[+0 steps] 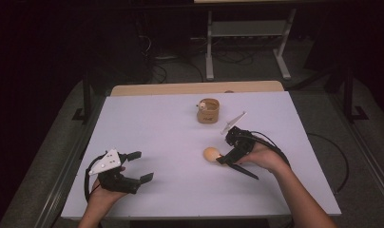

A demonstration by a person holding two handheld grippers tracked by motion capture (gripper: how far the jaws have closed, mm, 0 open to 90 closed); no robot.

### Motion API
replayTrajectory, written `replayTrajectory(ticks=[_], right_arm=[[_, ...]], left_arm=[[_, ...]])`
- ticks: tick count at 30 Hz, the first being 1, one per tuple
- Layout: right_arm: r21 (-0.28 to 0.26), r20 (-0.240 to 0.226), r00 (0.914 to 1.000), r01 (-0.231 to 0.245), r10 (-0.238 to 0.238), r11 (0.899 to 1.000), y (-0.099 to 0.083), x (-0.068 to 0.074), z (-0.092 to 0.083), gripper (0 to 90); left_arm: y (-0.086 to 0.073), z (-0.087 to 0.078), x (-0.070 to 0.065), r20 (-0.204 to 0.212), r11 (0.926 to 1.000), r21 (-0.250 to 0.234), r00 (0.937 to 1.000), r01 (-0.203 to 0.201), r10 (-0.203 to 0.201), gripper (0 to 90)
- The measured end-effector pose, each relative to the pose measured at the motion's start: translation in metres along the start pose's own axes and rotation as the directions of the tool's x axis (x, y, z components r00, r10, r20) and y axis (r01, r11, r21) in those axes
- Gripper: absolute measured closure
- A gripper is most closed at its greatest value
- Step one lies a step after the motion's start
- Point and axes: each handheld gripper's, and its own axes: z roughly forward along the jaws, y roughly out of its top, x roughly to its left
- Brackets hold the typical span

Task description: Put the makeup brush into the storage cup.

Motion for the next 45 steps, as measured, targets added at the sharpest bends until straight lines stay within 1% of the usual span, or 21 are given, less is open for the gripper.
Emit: replayTrajectory(ticks=[3, 4, 5, 6, 9, 12, 13, 15, 18, 27, 31, 32, 34, 36, 45], right_arm=[[0.010, 0.000, 1.0000, 0.002, -0.002, 1.000, 0.000, 0.000, 0.002, 14.4], [0.025, 0.002, 1.0000, -0.002, 0.002, 1.000, 0.000, 0.001, 0.004, 15.2], [0.025, 0.002, 1.0000, -0.002, 0.002, 1.000, 0.000, 0.001, 0.004, 15.2], [0.040, 0.003, 1.0000, 0.005, -0.006, 0.999, 0.000, 0.002, 0.006, 16.8], [0.051, 0.010, 0.9999, 0.002, -0.003, 0.999, 0.000, 0.003, 0.009, 18.9], [0.066, 0.004, 1.0000, 0.001, -0.002, 0.998, 0.001, 0.003, 0.011, 21.2], [0.072, 0.012, 0.9999, 0.004, -0.005, 0.997, 0.001, 0.003, 0.012, 21.8], [0.083, 0.010, 0.9999, 0.001, -0.002, 0.997, 0.001, 0.005, 0.014, 23.1], [0.098, 0.008, 0.9999, 0.009, -0.009, 0.995, 0.001, 0.005, 0.017, 25.3], [0.113, 0.009, 0.9999, 0.004, -0.005, 0.994, 0.002, 0.006, 0.021, 29.9], [0.130, 0.001, 0.9998, 0.019, -0.019, 0.991, 0.002, 0.008, 0.025, 33.2], [0.136, 0.000, 0.9999, 0.014, -0.015, 0.991, 0.002, 0.009, 0.026, 34.0], [0.141, 0.000, 0.9998, 0.020, -0.021, 0.990, 0.002, 0.009, 0.027, 35.5], [0.139, -0.002, 0.9996, 0.027, -0.027, 0.990, 0.002, 0.009, 0.028, 37.0], [0.145, 0.004, 0.9996, 0.028, -0.029, 0.989, 0.002, 0.009, 0.029, 41.8]], left_arm=[[0.000, 0.000, 0.000, 0.000, 1.0000, 0.000, 1.0000, -0.001, 0.001, 10.2], [0.000, 0.000, 0.000, -0.001, 1.0000, -0.001, 1.0000, -0.001, 0.001, 10.2], [0.000, 0.000, 0.000, -0.001, 1.0000, -0.001, 1.0000, -0.001, 0.001, 10.1], [0.000, 0.000, 0.001, -0.002, 1.0000, -0.001, 1.0000, -0.003, 0.003, 10.2], [0.000, 0.000, 0.000, -0.003, 1.0000, -0.002, 1.0000, -0.001, 0.001, 10.2], [0.000, 0.000, 0.000, 0.000, 1.0000, 0.000, 1.0000, 0.001, -0.001, 10.2], [0.000, 0.000, 0.000, 0.000, 1.0000, 0.000, 1.0000, 0.000, 0.000, 10.2], [0.000, 0.000, 0.000, -0.001, 1.0000, -0.002, 1.0000, -0.001, 0.001, 10.2], [0.000, 0.000, 0.001, -0.002, 1.0000, -0.001, 1.0000, -0.002, 0.002, 10.2], [0.000, -0.001, 0.001, -0.002, 1.0000, 0.001, 1.0000, -0.002, 0.002, 10.2], [0.000, -0.001, 0.000, -0.002, 1.0000, 0.000, 1.0000, -0.002, 0.002, 10.2], [0.000, -0.001, 0.000, -0.002, 1.0000, 0.000, 1.0000, -0.002, 0.002, 10.2], [0.000, -0.001, 0.000, -0.002, 1.0000, 0.000, 1.0000, -0.002, 0.002, 10.2], [0.000, -0.001, 0.000, -0.002, 1.0000, -0.001, 1.0000, -0.003, 0.003, 10.2], [0.001, -0.001, 0.000, -0.002, 1.0000, 0.000, 1.0000, -0.004, 0.004, 10.2]])
